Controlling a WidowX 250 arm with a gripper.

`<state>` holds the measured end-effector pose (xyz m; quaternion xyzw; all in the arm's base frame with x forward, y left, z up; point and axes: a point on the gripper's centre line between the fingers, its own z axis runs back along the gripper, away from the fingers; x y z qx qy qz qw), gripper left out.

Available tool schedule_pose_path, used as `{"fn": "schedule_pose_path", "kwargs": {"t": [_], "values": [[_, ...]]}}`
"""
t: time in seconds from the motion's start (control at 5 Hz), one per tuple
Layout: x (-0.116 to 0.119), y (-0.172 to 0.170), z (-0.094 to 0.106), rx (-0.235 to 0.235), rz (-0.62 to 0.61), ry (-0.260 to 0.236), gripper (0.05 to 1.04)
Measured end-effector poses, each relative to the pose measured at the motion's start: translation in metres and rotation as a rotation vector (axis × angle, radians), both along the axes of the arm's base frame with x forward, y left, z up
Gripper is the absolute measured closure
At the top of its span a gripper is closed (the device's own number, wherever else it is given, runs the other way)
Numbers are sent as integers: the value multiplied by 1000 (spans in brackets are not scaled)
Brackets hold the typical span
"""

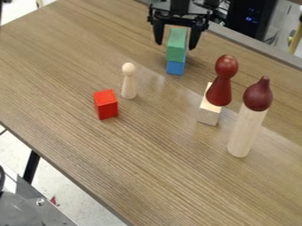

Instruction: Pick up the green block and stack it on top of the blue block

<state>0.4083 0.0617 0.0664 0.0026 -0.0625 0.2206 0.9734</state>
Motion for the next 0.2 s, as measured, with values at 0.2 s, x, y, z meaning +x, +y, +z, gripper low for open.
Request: {"fn": "schedule_pose_path", "kwargs": {"t": [0.2], "values": [[-14,2,44,84,-83,-90,85]]}}
